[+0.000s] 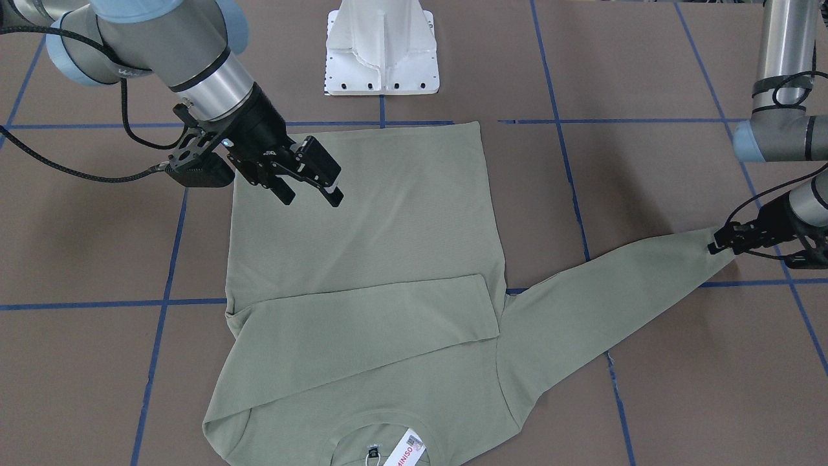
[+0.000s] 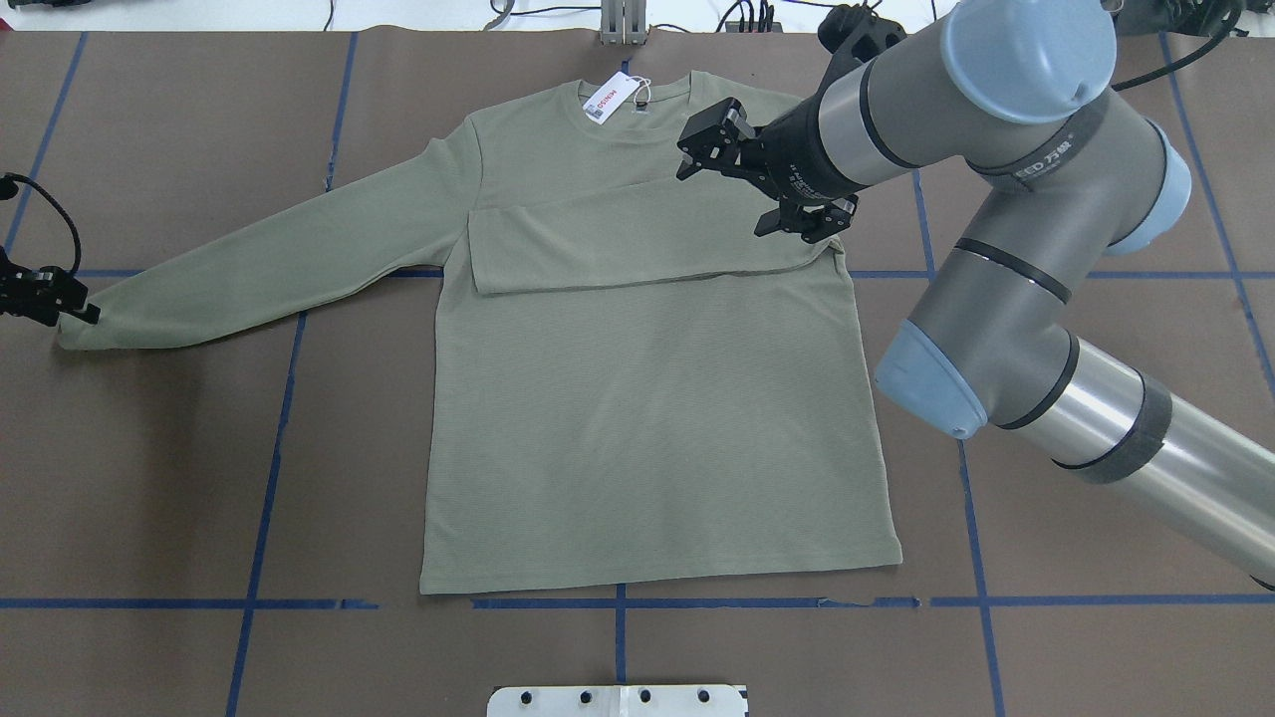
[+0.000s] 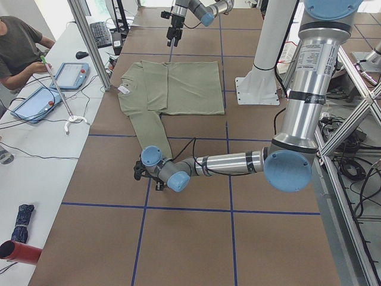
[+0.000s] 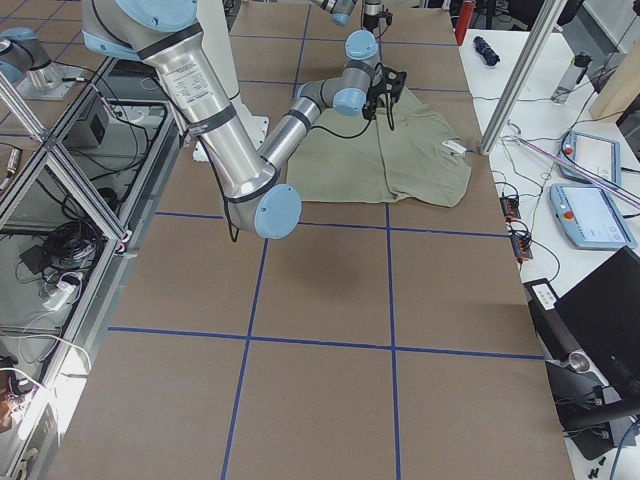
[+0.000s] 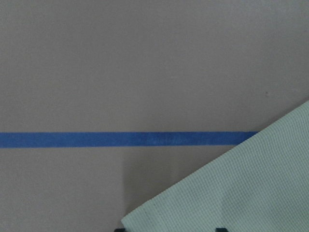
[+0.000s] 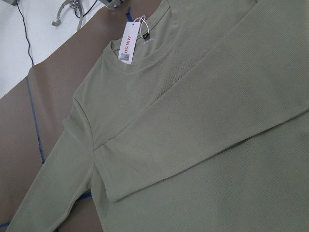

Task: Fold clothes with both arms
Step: 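Release the sleeve and raise the right gripper while the left gripper reaches the other cuff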

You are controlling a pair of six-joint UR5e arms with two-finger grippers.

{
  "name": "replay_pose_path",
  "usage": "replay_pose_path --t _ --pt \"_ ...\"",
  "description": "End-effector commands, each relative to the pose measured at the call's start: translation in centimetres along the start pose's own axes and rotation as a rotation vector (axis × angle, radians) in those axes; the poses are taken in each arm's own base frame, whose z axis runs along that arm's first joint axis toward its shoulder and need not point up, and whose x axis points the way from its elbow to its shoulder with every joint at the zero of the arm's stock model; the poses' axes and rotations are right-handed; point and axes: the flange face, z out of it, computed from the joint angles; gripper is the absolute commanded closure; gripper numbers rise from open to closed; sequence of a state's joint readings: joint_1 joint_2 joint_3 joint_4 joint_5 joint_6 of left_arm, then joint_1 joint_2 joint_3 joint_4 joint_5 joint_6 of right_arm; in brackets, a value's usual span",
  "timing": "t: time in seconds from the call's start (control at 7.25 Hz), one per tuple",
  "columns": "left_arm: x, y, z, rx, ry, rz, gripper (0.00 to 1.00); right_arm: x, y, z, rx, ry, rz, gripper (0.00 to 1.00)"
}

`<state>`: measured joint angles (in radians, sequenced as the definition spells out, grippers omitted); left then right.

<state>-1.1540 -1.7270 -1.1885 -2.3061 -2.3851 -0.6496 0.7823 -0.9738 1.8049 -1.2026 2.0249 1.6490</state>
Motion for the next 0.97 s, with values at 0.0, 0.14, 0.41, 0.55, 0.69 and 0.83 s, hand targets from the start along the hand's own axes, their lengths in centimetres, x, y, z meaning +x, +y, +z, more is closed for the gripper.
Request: replay_pose_path --t 0.0,0.14,0.41,0.55,0.69,0.83 --pt "-0.3 0.1 0.2 -0.004 -0.004 -0.003 0.89 -0.1 0.0 -0.1 0.000 -0.002 -0.001 0.00" --pt "0.2 -0.1 -0.1 0.003 0.001 0.007 1.00 -0.1 0.0 -0.1 -0.002 -0.002 -0.001 0.00" --pt "3.7 -0.8 -2.4 0.037 0.046 0.051 1.00 -0.1 0.0 0.0 -0.002 -0.002 -0.001 0.00" --pt "7.3 -0.7 -4.7 0.040 0.112 0.092 1.00 0.1 -0.3 -0.3 0.001 -0.001 0.002 0.00" --pt "10.7 -0.5 -6.8 0.039 0.179 0.066 1.00 1.2 -0.6 -1.1 0.004 0.001 0.007 0.00" --pt "15.6 -1.5 -9.6 0.070 0.231 0.019 1.00 3.1 -1.6 -2.1 0.021 0.012 0.015 0.00"
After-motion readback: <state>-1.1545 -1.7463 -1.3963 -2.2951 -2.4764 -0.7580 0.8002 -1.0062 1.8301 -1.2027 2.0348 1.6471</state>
